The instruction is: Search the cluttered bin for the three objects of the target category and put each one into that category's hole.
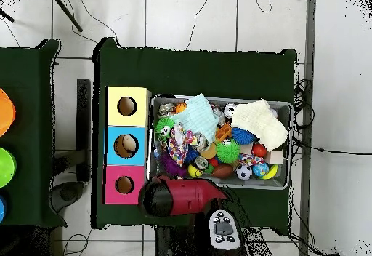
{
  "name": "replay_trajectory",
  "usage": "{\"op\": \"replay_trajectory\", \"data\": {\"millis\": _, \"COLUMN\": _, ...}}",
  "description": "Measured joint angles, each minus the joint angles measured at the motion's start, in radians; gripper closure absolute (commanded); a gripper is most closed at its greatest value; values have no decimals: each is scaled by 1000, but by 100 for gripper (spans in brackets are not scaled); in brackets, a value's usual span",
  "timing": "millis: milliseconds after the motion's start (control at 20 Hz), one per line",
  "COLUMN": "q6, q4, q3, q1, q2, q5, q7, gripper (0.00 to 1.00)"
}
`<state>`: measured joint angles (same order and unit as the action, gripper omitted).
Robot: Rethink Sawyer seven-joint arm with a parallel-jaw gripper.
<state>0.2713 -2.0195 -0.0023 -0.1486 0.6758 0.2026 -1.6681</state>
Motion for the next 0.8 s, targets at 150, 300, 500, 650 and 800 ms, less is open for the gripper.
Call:
{"op": "replay_trajectory", "data": {"millis": 150, "q6": 0, "q4": -3, "q3": 0, "q1": 0, "q2": 0, "q5": 0, "q7": 0, "gripper": 0}}
{"op": "replay_trajectory", "data": {"millis": 300, "q6": 0, "q4": -8, "q3": 0, "q1": 1, "q2": 0, "q5": 0, "q7": 0, "gripper": 0}}
{"op": "replay_trajectory", "data": {"millis": 500, "q6": 0, "q4": -24, "q3": 0, "q1": 5, "q2": 0, "q5": 0, "q7": 0, "gripper": 0}}
{"op": "replay_trajectory", "data": {"millis": 650, "q6": 0, "q4": -42, "q3": 0, "q1": 8, "q2": 0, "q5": 0, "q7": 0, "gripper": 0}}
{"op": "replay_trajectory", "data": {"millis": 800, "q6": 0, "q4": -71, "q3": 0, "q1": 13, "q2": 0, "q5": 0, "q7": 0, "gripper": 0}}
